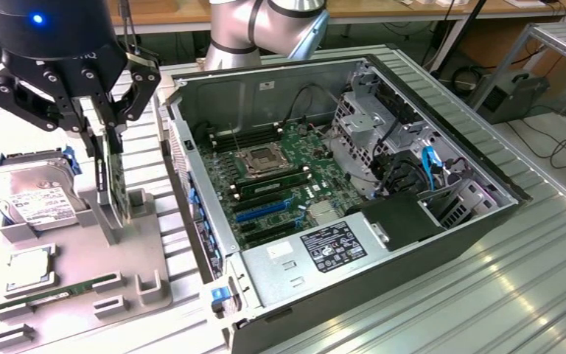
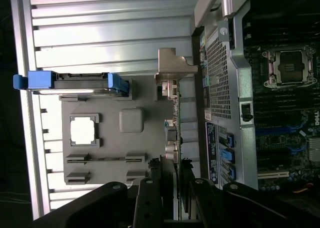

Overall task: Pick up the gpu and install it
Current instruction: 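Pick up the gpu and move the gpu toward the slot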

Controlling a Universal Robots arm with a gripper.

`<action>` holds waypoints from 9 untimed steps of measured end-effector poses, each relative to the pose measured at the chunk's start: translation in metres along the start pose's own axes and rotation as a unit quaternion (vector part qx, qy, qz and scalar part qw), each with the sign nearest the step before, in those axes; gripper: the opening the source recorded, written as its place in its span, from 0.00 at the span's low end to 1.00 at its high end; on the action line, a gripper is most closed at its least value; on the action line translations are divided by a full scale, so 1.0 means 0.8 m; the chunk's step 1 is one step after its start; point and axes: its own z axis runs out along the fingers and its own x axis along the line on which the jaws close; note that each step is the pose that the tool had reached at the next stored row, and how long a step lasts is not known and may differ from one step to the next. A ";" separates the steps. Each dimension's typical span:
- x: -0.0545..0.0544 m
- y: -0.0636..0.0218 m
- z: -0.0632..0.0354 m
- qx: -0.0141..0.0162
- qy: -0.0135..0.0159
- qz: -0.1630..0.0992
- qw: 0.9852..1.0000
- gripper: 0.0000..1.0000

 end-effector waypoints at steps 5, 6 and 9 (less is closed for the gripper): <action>0.000 0.000 -0.003 0.000 0.000 0.000 1.000 0.27; 0.000 0.000 -0.003 0.000 0.000 0.000 1.000 0.27; 0.000 0.000 -0.005 0.000 0.000 0.000 1.000 0.27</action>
